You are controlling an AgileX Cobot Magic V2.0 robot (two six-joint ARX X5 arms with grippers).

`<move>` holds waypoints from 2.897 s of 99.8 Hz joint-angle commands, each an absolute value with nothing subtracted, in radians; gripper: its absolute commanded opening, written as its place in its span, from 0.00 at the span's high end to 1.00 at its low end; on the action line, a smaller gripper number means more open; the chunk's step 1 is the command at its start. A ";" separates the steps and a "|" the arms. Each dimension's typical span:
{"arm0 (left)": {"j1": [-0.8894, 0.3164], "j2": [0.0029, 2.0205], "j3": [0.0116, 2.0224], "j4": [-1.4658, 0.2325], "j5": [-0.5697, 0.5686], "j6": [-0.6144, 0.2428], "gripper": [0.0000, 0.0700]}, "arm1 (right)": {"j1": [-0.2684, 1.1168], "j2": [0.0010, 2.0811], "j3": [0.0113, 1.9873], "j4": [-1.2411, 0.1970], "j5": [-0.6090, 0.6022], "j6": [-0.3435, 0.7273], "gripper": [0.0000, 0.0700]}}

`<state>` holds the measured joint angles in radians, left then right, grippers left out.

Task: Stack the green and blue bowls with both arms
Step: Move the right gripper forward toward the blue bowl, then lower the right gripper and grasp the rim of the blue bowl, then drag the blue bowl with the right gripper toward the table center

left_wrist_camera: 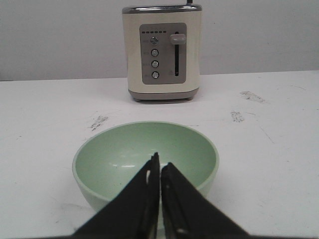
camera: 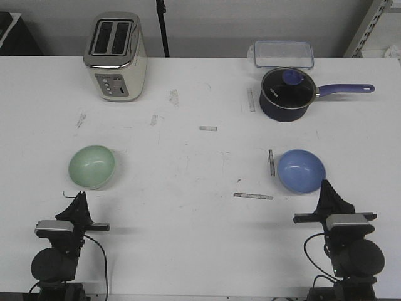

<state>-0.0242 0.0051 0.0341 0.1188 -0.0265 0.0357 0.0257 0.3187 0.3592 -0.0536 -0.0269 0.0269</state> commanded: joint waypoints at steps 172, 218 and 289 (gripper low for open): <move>-0.024 0.003 0.012 0.132 -0.026 0.037 1.00 | -0.300 1.477 1.209 -0.870 -0.273 0.097 0.21; -0.024 0.003 0.012 0.132 -0.026 0.037 1.00 | -0.235 1.632 1.209 -0.831 -0.235 0.090 0.29; -0.024 0.003 0.012 0.132 -0.026 0.038 1.00 | -0.224 1.541 1.209 -0.802 -0.240 0.179 0.99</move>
